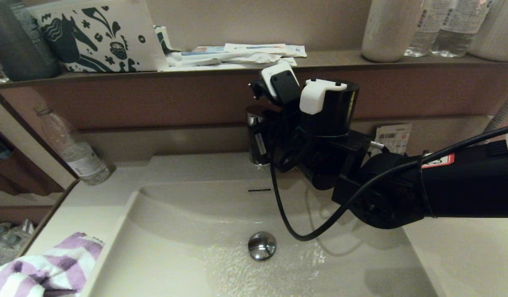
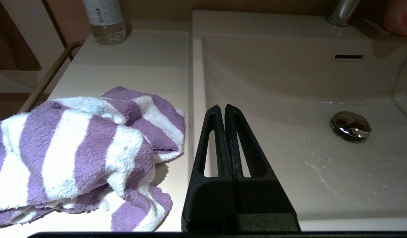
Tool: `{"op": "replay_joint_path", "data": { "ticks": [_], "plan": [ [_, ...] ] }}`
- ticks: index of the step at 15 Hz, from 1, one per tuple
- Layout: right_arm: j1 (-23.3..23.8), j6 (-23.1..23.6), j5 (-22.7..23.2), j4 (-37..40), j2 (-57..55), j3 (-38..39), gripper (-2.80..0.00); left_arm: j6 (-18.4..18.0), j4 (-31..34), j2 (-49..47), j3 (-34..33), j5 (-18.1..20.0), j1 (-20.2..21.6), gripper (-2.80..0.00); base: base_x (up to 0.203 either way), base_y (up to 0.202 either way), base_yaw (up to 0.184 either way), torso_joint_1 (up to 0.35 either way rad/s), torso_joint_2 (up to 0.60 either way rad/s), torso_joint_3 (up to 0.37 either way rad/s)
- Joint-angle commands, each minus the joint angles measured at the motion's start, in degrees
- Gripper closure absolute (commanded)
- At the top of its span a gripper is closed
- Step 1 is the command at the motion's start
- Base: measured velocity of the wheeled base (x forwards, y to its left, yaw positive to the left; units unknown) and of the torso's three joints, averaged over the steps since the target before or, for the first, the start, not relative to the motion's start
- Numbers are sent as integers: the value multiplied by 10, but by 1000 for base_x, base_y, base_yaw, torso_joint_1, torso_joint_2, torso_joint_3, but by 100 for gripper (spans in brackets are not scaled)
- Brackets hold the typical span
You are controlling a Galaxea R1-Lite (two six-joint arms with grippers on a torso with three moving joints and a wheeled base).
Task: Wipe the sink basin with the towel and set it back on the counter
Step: Turn off the faucet, then pick up the cloth
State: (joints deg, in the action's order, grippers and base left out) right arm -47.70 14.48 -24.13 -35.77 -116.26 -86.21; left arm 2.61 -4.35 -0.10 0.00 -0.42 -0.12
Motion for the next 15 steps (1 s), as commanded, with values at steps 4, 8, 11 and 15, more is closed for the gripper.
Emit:
{"op": "replay_joint_path", "data": {
  "ticks": [4, 8, 11, 15],
  "plan": [
    [-11, -2, -5, -2, 71, 27, 0, 0, 0, 0, 0, 0, 0, 0, 0, 0, 0, 0, 0, 0],
    [-12, -18, -29, -3, 195, 234, 0, 0, 0, 0, 0, 0, 0, 0, 0, 0, 0, 0, 0, 0],
    [21, -22, -48, 8, 325, 347, 0, 0, 0, 0, 0, 0, 0, 0, 0, 0, 0, 0, 0, 0],
    [198, -25, -40, 77, 496, 434, 0, 0, 0, 0, 0, 0, 0, 0, 0, 0, 0, 0, 0, 0]
  ]
}}
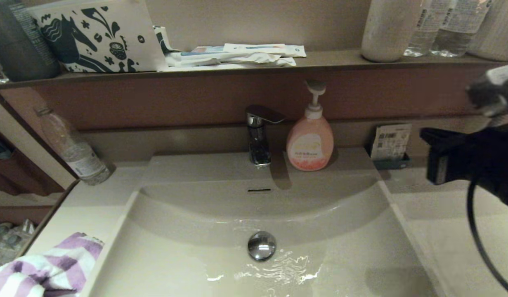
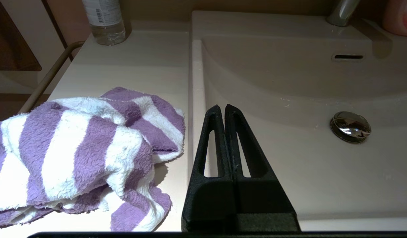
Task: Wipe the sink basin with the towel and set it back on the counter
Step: Pick up the cloth
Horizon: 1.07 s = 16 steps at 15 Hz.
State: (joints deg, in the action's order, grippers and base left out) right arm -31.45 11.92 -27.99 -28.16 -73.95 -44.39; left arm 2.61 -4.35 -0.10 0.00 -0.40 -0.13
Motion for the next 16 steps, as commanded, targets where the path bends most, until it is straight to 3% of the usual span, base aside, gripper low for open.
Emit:
{"op": "replay_joint_path", "data": {
  "ticks": [1, 3, 4, 8, 12, 16],
  "plan": [
    [84, 0, 3, 18, 101, 28, 0, 0, 0, 0, 0, 0, 0, 0, 0, 0, 0, 0, 0, 0],
    [175, -12, 18, 49, 164, 53, 0, 0, 0, 0, 0, 0, 0, 0, 0, 0, 0, 0, 0, 0],
    [193, -25, 26, 59, 197, 66, 0, 0, 0, 0, 0, 0, 0, 0, 0, 0, 0, 0, 0, 0],
    [204, -38, 25, 134, 340, 93, 0, 0, 0, 0, 0, 0, 0, 0, 0, 0, 0, 0, 0, 0],
    [210, -39, -46, 288, 497, 93, 0, 0, 0, 0, 0, 0, 0, 0, 0, 0, 0, 0, 0, 0],
    [280, -39, -59, 316, 567, 97, 0, 0, 0, 0, 0, 0, 0, 0, 0, 0, 0, 0, 0, 0]
  ]
}}
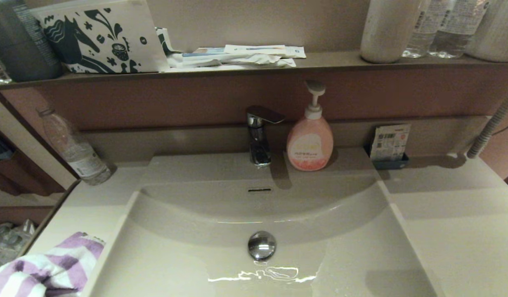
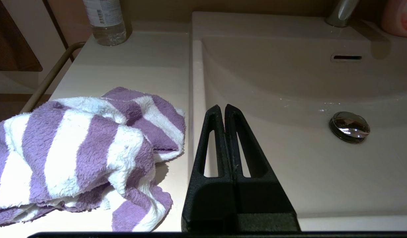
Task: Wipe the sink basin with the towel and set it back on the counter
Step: Pick up the cloth
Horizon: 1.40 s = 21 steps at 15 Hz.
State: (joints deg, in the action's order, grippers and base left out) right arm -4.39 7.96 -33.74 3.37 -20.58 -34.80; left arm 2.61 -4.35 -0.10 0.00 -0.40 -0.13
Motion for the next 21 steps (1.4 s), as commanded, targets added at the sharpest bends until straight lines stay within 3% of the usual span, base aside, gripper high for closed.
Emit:
{"op": "replay_joint_path", "data": {
  "ticks": [1, 7, 11, 14, 17, 21],
  "plan": [
    [10, 1, 0, 2, 46, 5, 0, 0, 0, 0, 0, 0, 0, 0, 0, 0, 0, 0, 0, 0],
    [39, -2, 38, 2, 129, 84, 0, 0, 0, 0, 0, 0, 0, 0, 0, 0, 0, 0, 0, 0],
    [44, -4, 109, -1, 205, 163, 0, 0, 0, 0, 0, 0, 0, 0, 0, 0, 0, 0, 0, 0],
    [44, -83, 144, -4, 206, 194, 0, 0, 0, 0, 0, 0, 0, 0, 0, 0, 0, 0, 0, 0],
    [44, -137, 217, -7, 206, 234, 0, 0, 0, 0, 0, 0, 0, 0, 0, 0, 0, 0, 0, 0],
    [44, -149, 260, -9, 206, 285, 0, 0, 0, 0, 0, 0, 0, 0, 0, 0, 0, 0, 0, 0]
  ]
}}
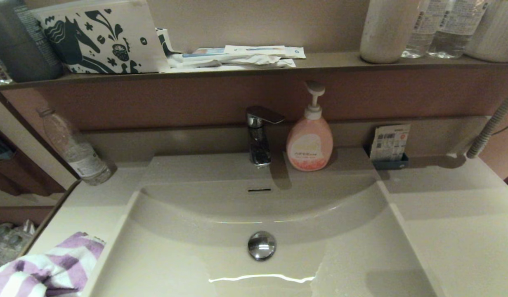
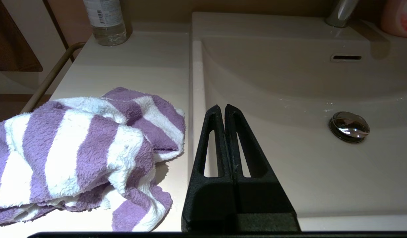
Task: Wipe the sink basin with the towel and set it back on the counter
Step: Pick up the cloth
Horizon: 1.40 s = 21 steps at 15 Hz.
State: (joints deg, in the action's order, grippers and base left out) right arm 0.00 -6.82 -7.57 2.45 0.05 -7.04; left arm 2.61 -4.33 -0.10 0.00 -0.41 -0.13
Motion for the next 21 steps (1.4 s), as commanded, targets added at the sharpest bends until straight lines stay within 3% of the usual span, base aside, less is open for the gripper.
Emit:
{"op": "replay_joint_path", "data": {
  "ticks": [1, 7, 10, 21],
  "plan": [
    [0, 2, 9, 0, 0, 16, 0, 0, -1, 0, 0, 0, 0, 0, 0, 0, 0, 0, 0, 0],
    [0, 79, 50, -25, 0, 54, 0, 0, -1, 0, 0, 0, 0, 0, 0, 0, 0, 0, 0, 0],
    [0, 77, 71, -29, 0, 70, 0, 0, -1, 0, 0, 0, 0, 0, 0, 0, 0, 0, 0, 0],
    [0, 55, 70, -28, 0, 70, 0, 0, -1, 0, 0, 0, 0, 0, 0, 0, 0, 0, 0, 0]
  ]
}}
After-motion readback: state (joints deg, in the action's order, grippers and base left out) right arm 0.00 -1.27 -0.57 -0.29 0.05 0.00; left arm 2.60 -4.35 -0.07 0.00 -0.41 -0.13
